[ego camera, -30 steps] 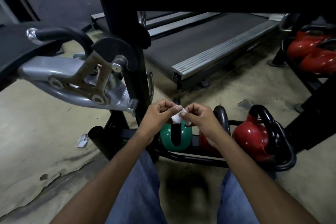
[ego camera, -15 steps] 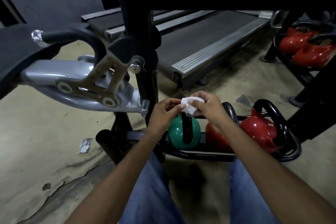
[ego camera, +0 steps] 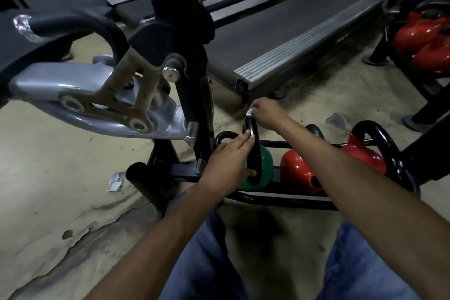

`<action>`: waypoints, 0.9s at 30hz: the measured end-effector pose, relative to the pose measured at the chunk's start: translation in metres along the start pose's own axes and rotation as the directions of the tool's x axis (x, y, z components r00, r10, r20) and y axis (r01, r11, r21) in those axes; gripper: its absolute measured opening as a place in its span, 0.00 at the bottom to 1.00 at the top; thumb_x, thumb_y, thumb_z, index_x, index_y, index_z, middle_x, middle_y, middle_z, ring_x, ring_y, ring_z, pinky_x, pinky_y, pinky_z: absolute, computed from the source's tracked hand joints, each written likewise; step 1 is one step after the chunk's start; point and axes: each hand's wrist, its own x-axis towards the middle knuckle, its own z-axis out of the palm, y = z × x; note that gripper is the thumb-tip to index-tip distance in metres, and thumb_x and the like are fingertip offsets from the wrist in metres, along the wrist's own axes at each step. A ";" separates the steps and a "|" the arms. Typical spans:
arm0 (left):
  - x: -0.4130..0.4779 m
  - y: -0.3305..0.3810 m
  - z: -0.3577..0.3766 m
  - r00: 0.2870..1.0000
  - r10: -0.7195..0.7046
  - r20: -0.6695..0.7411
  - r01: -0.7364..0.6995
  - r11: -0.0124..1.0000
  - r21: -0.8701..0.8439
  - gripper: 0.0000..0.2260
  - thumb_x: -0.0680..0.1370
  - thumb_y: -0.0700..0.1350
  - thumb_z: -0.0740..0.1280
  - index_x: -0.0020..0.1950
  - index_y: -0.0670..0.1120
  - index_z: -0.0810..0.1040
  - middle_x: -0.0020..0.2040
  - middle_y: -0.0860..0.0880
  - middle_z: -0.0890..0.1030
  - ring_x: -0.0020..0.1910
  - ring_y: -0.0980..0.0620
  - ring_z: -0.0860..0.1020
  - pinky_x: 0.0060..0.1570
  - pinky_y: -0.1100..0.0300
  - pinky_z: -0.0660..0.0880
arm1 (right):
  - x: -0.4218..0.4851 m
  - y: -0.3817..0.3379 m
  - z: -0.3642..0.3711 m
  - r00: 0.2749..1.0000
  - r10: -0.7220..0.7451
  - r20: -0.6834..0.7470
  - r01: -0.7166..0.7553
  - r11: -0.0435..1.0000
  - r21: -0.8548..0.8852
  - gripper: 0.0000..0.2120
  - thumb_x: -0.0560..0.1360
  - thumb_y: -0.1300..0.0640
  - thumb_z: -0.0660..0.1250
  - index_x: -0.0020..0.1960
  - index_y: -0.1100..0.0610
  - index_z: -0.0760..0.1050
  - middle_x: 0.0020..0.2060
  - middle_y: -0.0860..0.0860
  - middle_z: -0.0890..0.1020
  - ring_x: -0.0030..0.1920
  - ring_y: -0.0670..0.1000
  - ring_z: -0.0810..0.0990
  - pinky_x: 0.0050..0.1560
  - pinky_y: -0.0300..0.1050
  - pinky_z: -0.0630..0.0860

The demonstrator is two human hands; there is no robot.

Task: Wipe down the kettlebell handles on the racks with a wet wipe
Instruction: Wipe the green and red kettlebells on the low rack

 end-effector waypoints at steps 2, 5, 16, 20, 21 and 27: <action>0.001 0.006 0.000 1.000 -0.005 -0.002 0.005 0.999 0.053 0.42 0.77 0.50 0.74 0.85 0.49 0.54 0.85 0.52 0.54 0.82 0.49 0.57 0.79 0.53 0.58 | 0.008 -0.004 0.003 0.997 -0.034 0.064 0.036 0.999 -0.035 0.11 0.79 0.61 0.66 0.53 0.64 0.85 0.53 0.62 0.86 0.58 0.62 0.83 0.57 0.51 0.79; -0.004 0.015 -0.002 0.999 -0.030 -0.016 0.031 0.997 0.066 0.41 0.79 0.47 0.72 0.85 0.48 0.51 0.85 0.52 0.51 0.82 0.51 0.54 0.78 0.55 0.55 | 0.022 -0.007 0.007 0.986 -0.038 0.161 0.051 0.996 -0.076 0.12 0.79 0.62 0.63 0.52 0.65 0.85 0.53 0.62 0.86 0.58 0.61 0.83 0.59 0.53 0.79; -0.006 0.028 0.003 0.994 -0.111 -0.018 0.112 0.991 0.073 0.42 0.79 0.47 0.72 0.85 0.49 0.49 0.85 0.52 0.51 0.82 0.51 0.55 0.79 0.53 0.55 | 0.041 -0.041 0.020 0.857 -0.024 0.515 0.269 0.873 -0.407 0.11 0.81 0.55 0.63 0.50 0.59 0.82 0.47 0.56 0.83 0.45 0.56 0.79 0.40 0.44 0.72; -0.005 0.022 0.005 0.993 -0.116 -0.006 0.116 0.993 0.033 0.42 0.79 0.47 0.72 0.85 0.50 0.49 0.85 0.54 0.50 0.83 0.54 0.52 0.80 0.52 0.54 | 0.049 -0.022 0.006 0.909 -0.055 0.413 0.179 0.946 -0.269 0.11 0.81 0.56 0.64 0.46 0.62 0.80 0.45 0.57 0.82 0.51 0.59 0.83 0.47 0.49 0.75; -0.005 0.020 0.006 0.993 -0.115 -0.005 0.115 0.993 0.025 0.42 0.79 0.47 0.72 0.85 0.51 0.50 0.85 0.54 0.50 0.83 0.55 0.52 0.80 0.52 0.53 | 0.048 -0.011 0.004 0.939 -0.026 0.342 0.096 0.977 -0.191 0.12 0.82 0.56 0.63 0.51 0.64 0.81 0.48 0.58 0.83 0.53 0.60 0.84 0.51 0.51 0.78; -0.004 0.017 0.006 0.995 -0.098 -0.002 0.098 0.995 -0.012 0.42 0.78 0.46 0.73 0.85 0.50 0.51 0.85 0.54 0.51 0.82 0.53 0.54 0.78 0.55 0.55 | 0.006 0.049 0.043 0.964 0.265 0.015 -0.243 0.859 0.450 0.15 0.78 0.61 0.65 0.36 0.66 0.80 0.31 0.63 0.82 0.32 0.58 0.84 0.40 0.61 0.85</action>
